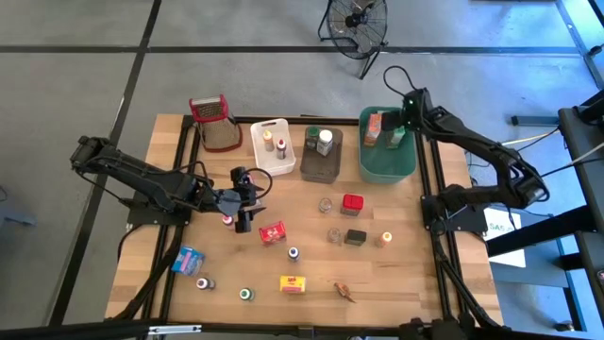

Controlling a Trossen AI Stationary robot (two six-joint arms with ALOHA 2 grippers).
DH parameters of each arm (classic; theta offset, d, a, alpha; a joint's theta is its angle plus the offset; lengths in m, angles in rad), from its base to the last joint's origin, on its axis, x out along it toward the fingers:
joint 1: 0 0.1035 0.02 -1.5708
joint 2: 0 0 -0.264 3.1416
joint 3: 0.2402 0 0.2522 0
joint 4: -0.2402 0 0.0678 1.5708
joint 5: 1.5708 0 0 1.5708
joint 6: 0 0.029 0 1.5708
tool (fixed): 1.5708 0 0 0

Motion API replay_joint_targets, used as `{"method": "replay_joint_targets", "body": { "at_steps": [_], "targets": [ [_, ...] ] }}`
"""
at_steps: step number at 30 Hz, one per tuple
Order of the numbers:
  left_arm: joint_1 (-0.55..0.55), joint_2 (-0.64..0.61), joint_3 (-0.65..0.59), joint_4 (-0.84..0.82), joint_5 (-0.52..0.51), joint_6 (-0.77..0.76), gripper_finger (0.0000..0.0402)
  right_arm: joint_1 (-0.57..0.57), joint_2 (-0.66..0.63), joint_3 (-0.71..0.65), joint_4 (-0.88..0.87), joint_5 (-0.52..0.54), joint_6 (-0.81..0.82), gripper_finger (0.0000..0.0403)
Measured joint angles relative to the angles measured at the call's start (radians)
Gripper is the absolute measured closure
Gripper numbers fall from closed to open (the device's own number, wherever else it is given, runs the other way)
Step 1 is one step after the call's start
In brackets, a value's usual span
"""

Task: Pick & Place Kitchen Items
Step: Put the green cereal box into the green bin, then put the blue food coloring into the white bin

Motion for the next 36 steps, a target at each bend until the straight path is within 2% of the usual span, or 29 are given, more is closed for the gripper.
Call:
{"method": "replay_joint_targets", "body": {
  "at_steps": [6,15,19,24,30,36],
  "targets": [
    [0.000,0.000,0.000,0.000,-0.018,0.009,0.0151,0.037,-0.083,0.000,0.025,0.002,-0.072,0.0178],
    [0.000,0.000,0.000,0.008,-0.018,0.009,0.0151,0.169,-0.236,0.001,0.179,-0.009,-0.185,0.0178],
    [0.000,-0.004,0.000,0.015,-0.019,0.002,0.0151,0.262,-0.306,0.001,0.237,-0.148,-0.366,0.0178],
    [0.000,-0.021,0.001,0.096,-0.008,0.040,0.0151,0.400,-0.379,0.001,0.301,-0.282,-0.467,0.0178],
    [0.000,-0.031,0.001,0.233,0.037,0.134,0.0151,0.545,-0.422,0.001,0.291,-0.319,-0.480,0.0178],
    [0.000,-0.024,0.001,0.295,0.173,0.107,0.0151,0.714,-0.416,-0.008,0.221,-0.523,-0.478,0.0178]
  ]
}}
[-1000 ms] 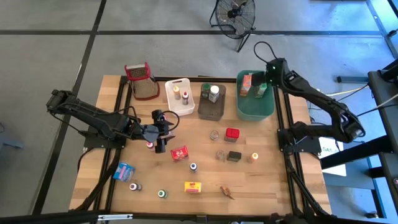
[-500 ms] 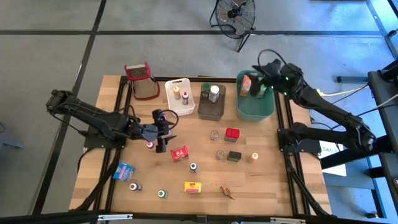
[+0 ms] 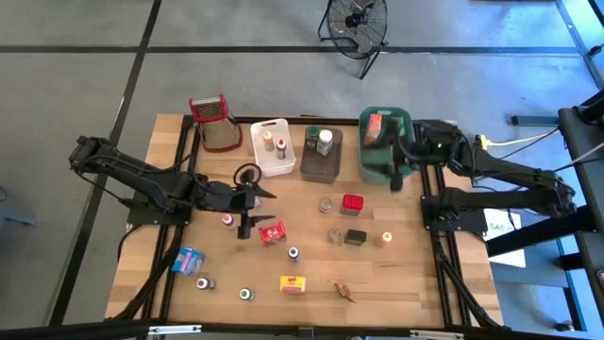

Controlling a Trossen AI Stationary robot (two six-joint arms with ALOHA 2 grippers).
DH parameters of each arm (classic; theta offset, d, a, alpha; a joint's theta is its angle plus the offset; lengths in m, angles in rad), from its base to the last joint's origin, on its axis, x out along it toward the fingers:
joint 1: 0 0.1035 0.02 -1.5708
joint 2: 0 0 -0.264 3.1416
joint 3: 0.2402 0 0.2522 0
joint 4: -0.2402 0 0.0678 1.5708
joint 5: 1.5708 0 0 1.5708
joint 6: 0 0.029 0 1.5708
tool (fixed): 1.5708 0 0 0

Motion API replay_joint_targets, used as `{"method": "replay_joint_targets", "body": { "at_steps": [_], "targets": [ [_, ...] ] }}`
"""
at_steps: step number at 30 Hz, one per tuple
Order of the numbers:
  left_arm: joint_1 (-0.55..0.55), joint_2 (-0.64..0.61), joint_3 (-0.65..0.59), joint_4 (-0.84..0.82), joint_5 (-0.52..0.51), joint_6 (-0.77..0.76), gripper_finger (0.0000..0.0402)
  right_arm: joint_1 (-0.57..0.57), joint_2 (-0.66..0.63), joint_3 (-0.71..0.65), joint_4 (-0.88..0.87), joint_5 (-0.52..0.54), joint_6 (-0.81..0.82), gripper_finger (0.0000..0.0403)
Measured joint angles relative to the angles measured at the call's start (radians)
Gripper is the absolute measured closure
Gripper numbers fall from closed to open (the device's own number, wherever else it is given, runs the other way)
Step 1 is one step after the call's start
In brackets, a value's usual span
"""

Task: Pick & Place Kitchen Items
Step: Put the blue food coloring into the white bin

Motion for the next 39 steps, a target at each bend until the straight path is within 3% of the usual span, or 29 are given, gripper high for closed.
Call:
{"method": "replay_joint_targets", "body": {
  "at_steps": [5,13,17,21,28,39],
  "targets": [
    [0.009,0.001,0.000,0.057,0.023,0.006,0.0151,0.203,0.007,-0.088,0.205,-0.133,0.001,0.0178],
    [0.015,0.008,0.000,0.100,0.053,0.093,0.0155,0.432,0.031,-0.321,0.560,0.003,-0.149,0.0178],
    [-0.009,0.009,0.040,0.064,0.055,0.095,0.0160,0.450,0.051,-0.364,0.614,0.099,-0.146,0.0178],
    [-0.044,0.042,0.117,0.009,0.048,0.106,0.0166,0.450,0.053,-0.364,0.637,0.110,-0.148,0.0178],
    [-0.085,0.244,0.304,-0.238,0.039,0.145,0.0173,0.450,0.054,-0.364,0.604,0.109,-0.149,0.0178],
    [-0.080,0.581,0.656,-0.569,0.301,0.175,0.0174,0.450,0.054,-0.364,0.593,0.105,-0.149,0.0178]
  ]
}}
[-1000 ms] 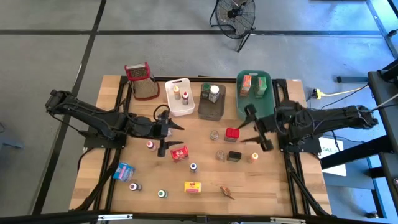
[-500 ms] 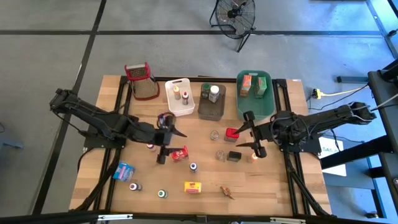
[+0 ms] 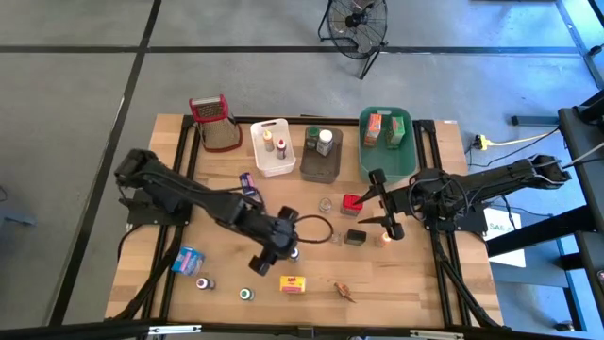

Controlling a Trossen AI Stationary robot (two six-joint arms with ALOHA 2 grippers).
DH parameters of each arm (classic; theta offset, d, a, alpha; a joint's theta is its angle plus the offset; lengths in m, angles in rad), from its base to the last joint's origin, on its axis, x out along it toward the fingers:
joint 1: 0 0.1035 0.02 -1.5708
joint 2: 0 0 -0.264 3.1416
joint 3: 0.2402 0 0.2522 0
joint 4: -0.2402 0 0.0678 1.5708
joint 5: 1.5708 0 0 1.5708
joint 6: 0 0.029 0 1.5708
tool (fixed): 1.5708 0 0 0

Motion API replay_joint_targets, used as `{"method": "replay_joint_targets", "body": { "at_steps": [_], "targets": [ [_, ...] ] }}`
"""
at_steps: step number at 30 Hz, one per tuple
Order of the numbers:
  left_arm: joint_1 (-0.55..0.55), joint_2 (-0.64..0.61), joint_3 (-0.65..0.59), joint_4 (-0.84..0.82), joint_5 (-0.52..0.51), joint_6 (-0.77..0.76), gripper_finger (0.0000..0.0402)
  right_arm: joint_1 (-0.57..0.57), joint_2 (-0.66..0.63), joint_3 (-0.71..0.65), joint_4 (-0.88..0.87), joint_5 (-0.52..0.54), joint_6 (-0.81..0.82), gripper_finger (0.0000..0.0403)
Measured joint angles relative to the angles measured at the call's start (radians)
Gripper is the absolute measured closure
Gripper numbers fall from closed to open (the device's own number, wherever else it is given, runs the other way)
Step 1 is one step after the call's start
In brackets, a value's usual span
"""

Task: Pick & Place Kitchen Items
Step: Put the blue food coloring into the white bin

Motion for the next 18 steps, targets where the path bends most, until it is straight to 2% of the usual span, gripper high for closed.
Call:
{"method": "replay_joint_targets", "body": {
  "at_steps": [3,6,18],
  "targets": [
    [0.018,0.058,0.076,-0.079,0.055,0.007,0.0174,0.000,0.000,0.000,-0.004,0.000,0.000,0.0178],
    [0.041,0.105,0.121,-0.137,0.061,0.008,0.0174,0.000,0.000,0.000,-0.008,0.000,0.000,0.0178],
    [0.064,0.193,0.136,-0.162,0.076,0.034,0.0175,0.000,0.000,0.000,-0.022,0.000,0.000,0.0178]
  ]
}}
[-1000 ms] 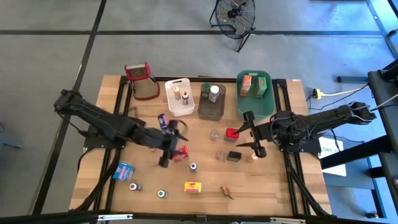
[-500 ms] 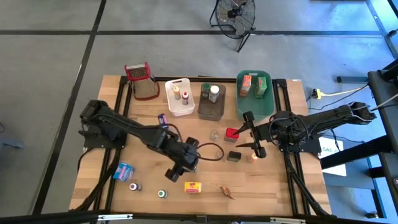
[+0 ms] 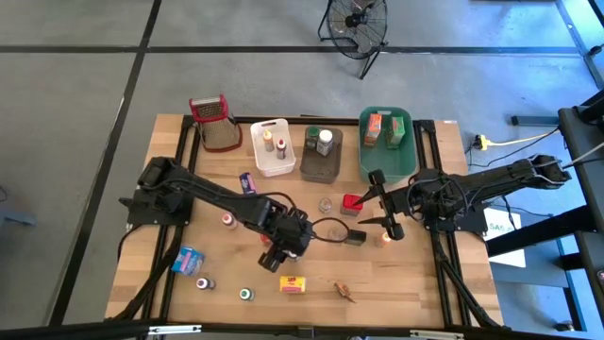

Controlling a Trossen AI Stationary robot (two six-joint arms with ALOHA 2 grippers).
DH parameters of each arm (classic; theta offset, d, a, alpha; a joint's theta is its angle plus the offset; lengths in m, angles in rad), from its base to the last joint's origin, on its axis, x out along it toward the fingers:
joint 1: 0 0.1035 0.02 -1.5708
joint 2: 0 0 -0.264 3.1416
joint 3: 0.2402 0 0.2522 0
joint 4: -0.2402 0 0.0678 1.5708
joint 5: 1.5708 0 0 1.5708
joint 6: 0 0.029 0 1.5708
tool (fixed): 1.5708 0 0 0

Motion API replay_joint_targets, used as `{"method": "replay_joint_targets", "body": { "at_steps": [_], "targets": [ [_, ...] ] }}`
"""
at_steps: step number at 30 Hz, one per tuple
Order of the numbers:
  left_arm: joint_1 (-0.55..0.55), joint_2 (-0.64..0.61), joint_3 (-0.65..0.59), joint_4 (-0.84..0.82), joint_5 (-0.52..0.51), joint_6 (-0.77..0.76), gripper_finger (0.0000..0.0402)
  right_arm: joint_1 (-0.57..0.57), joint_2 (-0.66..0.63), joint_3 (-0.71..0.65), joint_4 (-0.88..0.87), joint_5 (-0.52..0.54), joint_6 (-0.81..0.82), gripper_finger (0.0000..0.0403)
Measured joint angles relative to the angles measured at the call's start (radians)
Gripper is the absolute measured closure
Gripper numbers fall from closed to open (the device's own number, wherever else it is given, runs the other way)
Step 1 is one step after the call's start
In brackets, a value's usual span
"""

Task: Pick & Place Kitchen Items
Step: Put the blue food coloring into the white bin

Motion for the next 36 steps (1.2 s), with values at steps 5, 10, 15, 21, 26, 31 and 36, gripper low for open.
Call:
{"method": "replay_joint_targets", "body": {
  "at_steps": [5,10,15,21,26,31,36],
  "targets": [
    [0.000,0.013,0.000,0.002,-0.009,0.013,0.0176,0.000,0.000,0.000,0.000,0.000,0.000,0.0178],
    [-0.002,0.030,0.000,0.009,-0.019,0.018,0.0176,0.000,0.000,0.000,0.009,0.000,0.000,0.0178],
    [-0.009,0.071,0.000,0.015,-0.012,0.024,0.0177,0.000,0.000,0.000,0.015,0.000,0.000,0.0178],
    [-0.011,0.101,0.000,0.022,0.007,0.018,0.0178,0.000,0.000,0.000,0.032,-0.002,0.026,0.0178],
    [-0.010,0.121,0.000,0.023,0.007,0.025,0.0179,0.000,0.000,0.000,0.039,-0.011,0.026,0.0178],
    [-0.011,0.130,0.000,0.023,0.008,0.026,0.0192,0.000,0.000,0.000,0.039,-0.011,0.027,0.0178],
    [-0.010,0.130,0.000,0.023,0.008,0.026,0.0225,0.000,0.000,0.000,0.039,-0.011,0.027,0.0178]
  ]
}}
